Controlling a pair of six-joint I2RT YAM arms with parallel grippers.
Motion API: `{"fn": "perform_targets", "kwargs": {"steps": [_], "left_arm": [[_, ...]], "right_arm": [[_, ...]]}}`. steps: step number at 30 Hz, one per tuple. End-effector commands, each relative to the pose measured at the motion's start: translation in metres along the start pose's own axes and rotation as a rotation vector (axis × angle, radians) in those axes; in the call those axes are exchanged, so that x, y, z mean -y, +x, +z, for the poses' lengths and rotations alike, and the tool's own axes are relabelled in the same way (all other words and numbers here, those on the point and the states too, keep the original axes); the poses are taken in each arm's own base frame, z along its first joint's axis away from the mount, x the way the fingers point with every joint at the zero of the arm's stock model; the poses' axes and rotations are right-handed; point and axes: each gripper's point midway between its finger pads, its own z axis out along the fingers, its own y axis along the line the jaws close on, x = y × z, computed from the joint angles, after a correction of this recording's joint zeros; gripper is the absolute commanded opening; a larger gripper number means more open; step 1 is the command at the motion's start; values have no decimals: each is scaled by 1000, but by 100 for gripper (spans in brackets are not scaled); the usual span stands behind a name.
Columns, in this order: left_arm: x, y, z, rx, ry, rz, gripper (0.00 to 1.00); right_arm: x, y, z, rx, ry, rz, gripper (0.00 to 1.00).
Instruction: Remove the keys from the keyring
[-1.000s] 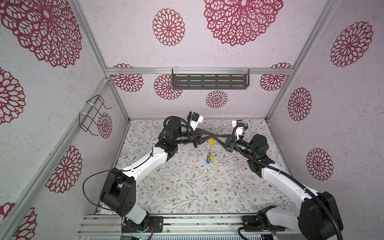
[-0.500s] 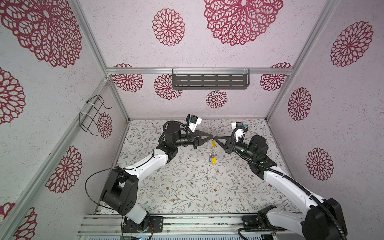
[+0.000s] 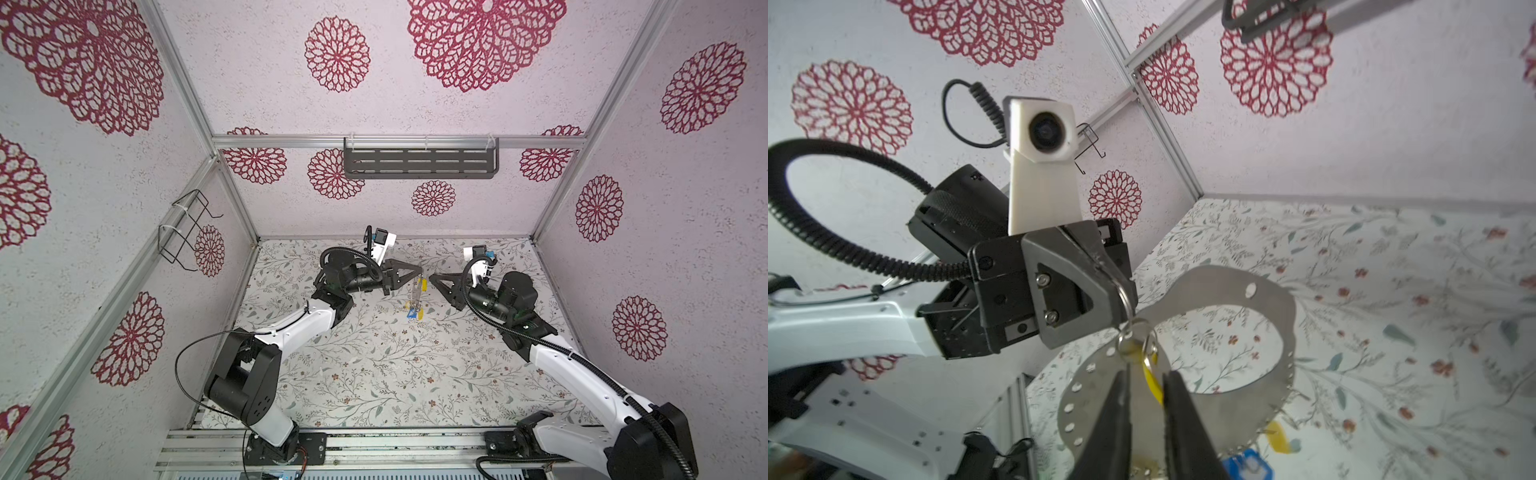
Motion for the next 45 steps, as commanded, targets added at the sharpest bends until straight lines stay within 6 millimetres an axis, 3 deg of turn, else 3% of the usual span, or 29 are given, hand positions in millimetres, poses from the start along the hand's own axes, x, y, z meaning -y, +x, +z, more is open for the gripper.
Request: {"fn": "perform_targets", "kwargs": {"steps": [1,4,12,18,22,32,35,38,39,40,44,45], "left_arm": [[18,-19,-1,29,55,55,0],[19,-18,1,27,60,52,0],[22,-20,8,19,78,49,0],[25,-23,9,18,83,51,0],[25,-20,8,11,80,48,0],[15,-10,2,-32,-7,71,0],[11,-10,0,-23,-45,90,0],[4,-10,-6,17,-112,133,15],[3,-11,-9,35,-142,160,30],[1,-11,-13,50,-179,180,38],[-39,-26,-48,161,-564,122,66],[-48,-28,-57,147,-641,97,77]], "right_arm": [[-7,-12,0,5,6,-99,48],[-12,-12,3,5,-22,-107,61],[-10,-10,25,-32,-24,-153,61],[-11,-19,36,-22,-3,-198,51],[-12,-21,35,-11,16,-216,36],[-11,-26,-4,5,169,-290,0],[-14,-27,-12,-9,186,-306,0],[-19,-29,-14,-29,184,-319,0],[-21,-31,-16,-29,186,-325,0],[-21,-33,-17,-29,189,-332,0],[-22,-39,-18,-40,209,-383,0],[-21,-40,-17,-48,220,-398,0]]}}
